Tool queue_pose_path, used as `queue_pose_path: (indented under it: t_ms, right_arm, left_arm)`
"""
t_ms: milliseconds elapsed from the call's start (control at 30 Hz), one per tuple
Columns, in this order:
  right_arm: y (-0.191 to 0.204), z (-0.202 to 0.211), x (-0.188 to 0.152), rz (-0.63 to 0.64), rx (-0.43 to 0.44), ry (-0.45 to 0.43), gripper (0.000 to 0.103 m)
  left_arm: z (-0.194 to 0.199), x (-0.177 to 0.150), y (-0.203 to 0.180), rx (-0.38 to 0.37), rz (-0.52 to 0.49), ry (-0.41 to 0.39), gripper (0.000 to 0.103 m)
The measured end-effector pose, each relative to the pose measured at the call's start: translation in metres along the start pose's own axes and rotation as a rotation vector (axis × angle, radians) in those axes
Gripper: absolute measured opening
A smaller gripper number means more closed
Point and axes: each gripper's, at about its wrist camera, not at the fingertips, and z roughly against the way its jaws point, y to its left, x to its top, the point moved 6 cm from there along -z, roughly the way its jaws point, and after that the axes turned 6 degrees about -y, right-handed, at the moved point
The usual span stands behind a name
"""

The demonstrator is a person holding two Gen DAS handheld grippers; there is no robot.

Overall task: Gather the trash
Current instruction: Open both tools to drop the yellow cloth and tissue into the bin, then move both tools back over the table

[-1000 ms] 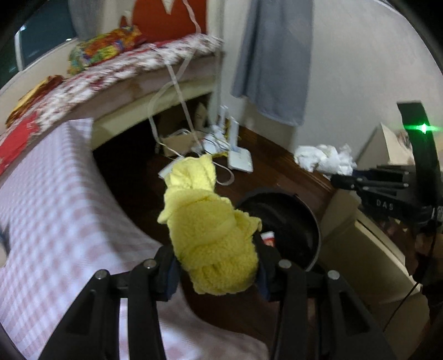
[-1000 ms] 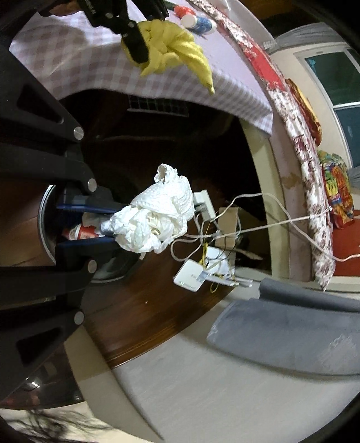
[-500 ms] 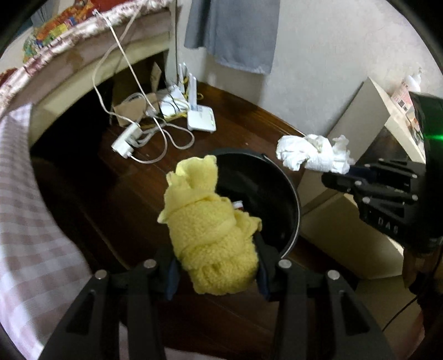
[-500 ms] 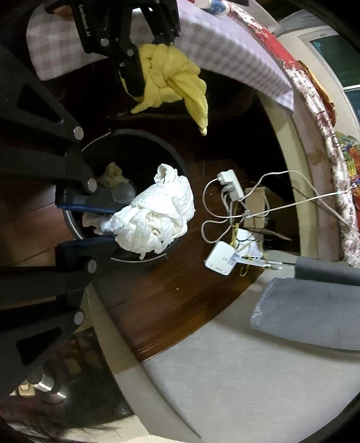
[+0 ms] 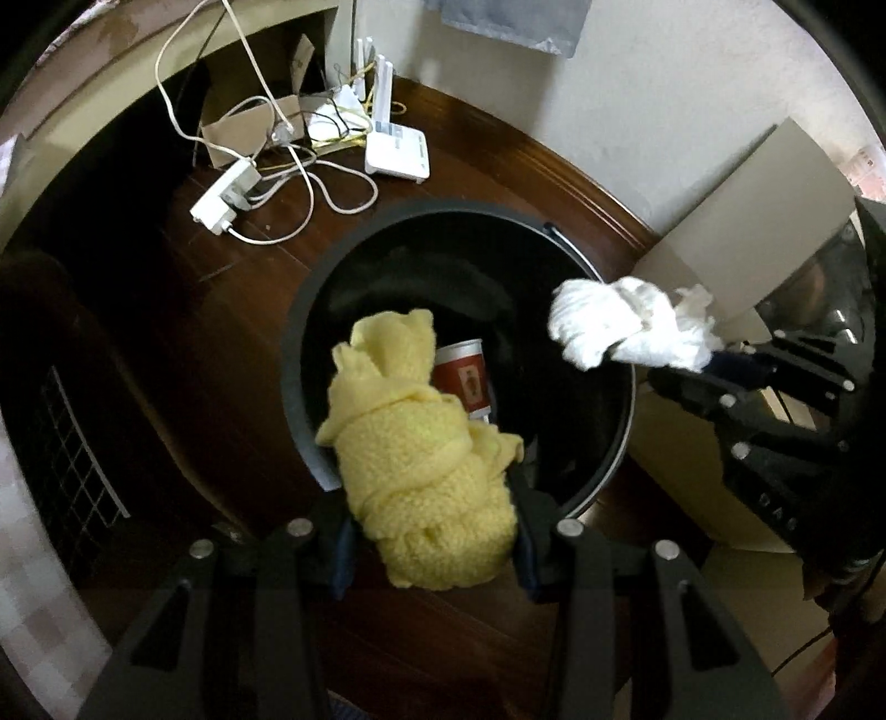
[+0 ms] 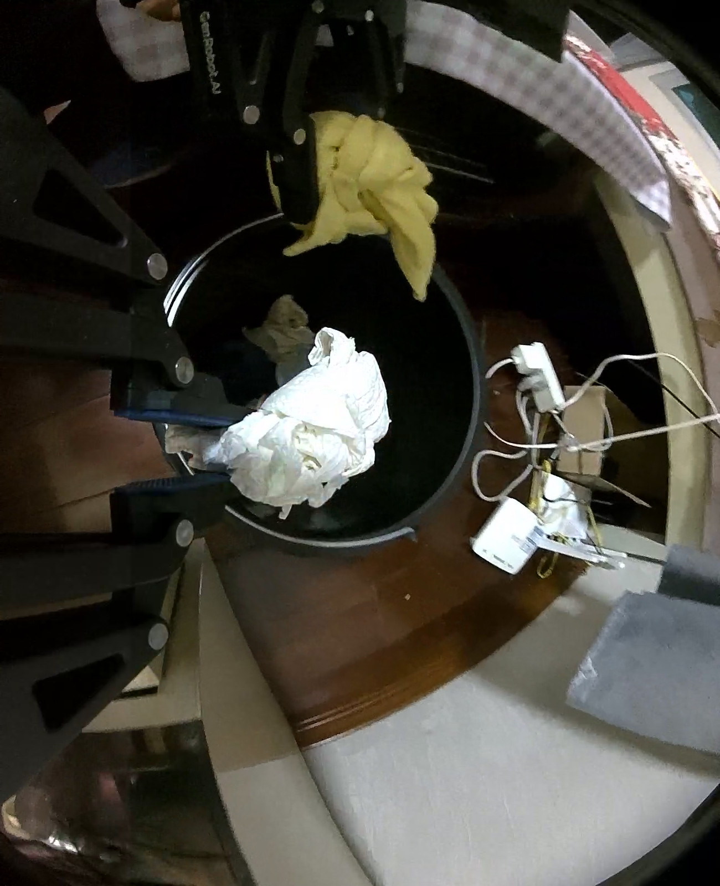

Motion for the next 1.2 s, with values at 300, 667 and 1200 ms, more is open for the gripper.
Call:
queue_pose_path:
  t_ms: [300, 667, 1200]
  right_arm:
    - [0.007, -0.021, 0.006, 0.041, 0.025, 0.032, 0.017]
    - [-0.008, -0.013, -0.002, 0.052, -0.061, 0.044, 0.07]
    - [0.014, 0.089, 0.063, -0.096, -0.079, -0.16, 0.102]
  left_arm:
    - [-0.019, -0.001, 0.001, -0.002, 0.013, 0.036, 0.046]
    - [0.006, 0.0, 0.006, 0.057, 0.009, -0.049, 0.062]
    - [0.144, 0.006, 0.053, 0.191, 0.049, -0.376, 0.101]
